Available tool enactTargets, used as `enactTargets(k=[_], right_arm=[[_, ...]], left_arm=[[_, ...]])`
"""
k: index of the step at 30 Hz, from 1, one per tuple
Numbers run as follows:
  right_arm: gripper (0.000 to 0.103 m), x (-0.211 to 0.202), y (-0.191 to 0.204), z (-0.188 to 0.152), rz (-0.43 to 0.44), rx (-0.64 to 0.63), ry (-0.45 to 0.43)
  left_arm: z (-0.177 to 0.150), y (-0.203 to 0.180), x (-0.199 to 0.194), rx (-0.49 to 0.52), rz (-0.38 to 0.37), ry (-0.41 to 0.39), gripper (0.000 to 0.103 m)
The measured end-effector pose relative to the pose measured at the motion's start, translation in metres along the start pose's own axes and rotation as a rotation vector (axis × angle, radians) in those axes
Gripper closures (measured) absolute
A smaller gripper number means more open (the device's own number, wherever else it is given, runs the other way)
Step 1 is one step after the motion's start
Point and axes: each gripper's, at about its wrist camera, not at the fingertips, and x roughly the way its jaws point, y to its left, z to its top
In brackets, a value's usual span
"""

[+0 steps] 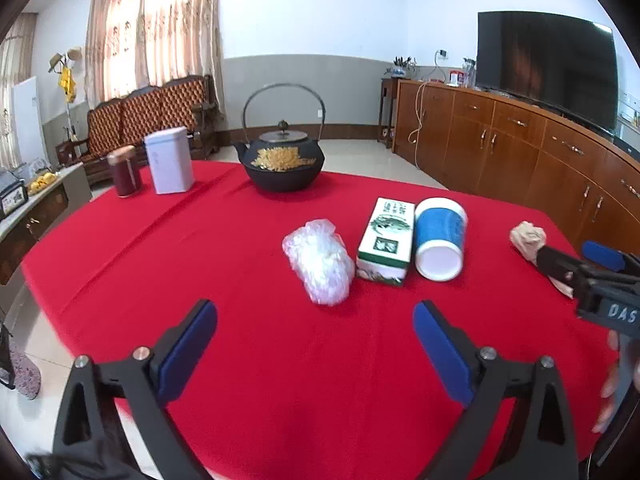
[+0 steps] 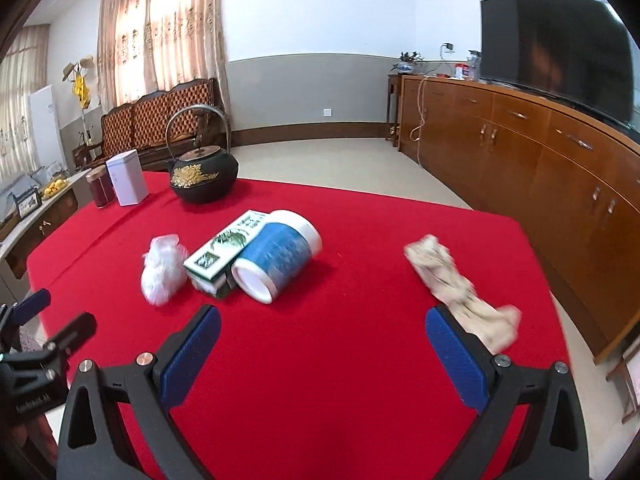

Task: Collect trash
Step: 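Grasp the blue-and-white cup with the right gripper while the left grasps the clear plastic bag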

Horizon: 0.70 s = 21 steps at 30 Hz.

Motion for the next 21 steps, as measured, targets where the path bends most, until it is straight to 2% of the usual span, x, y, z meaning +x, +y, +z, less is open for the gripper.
enactTargets(k=[3,7,11,14,16,21], right_arm=[[0.000,0.030,0.013,0.013,0.007,-0.014,0.012],[0.007,0.068,0.019,0.027,0.041,0.003,0.055],[0.013,0.102,0.027,0.032,0.067,0.007,0.104],[0.020,0.132,0.030,0.030,0.106,0.017,0.174],[0.036,0.140,0.029,0.029,0.110,0.012,0.203],[0.038,0.146,0.014,0.025,0.110,0.023,0.220]], left_arm=[[0.008,0.004,0.022,-0.006,0.005,0.023,0.006],[0.013,0.009,0.049,0.004,-0.004,0.064,0.016],[0.018,0.015,0.067,-0.015,-0.010,0.087,0.016],[0.022,0.010,0.079,-0.008,-0.025,0.108,0.017],[0.025,0.005,0.086,0.004,-0.030,0.125,0.020],[0.029,0.002,0.100,0.005,-0.047,0.165,0.022]])
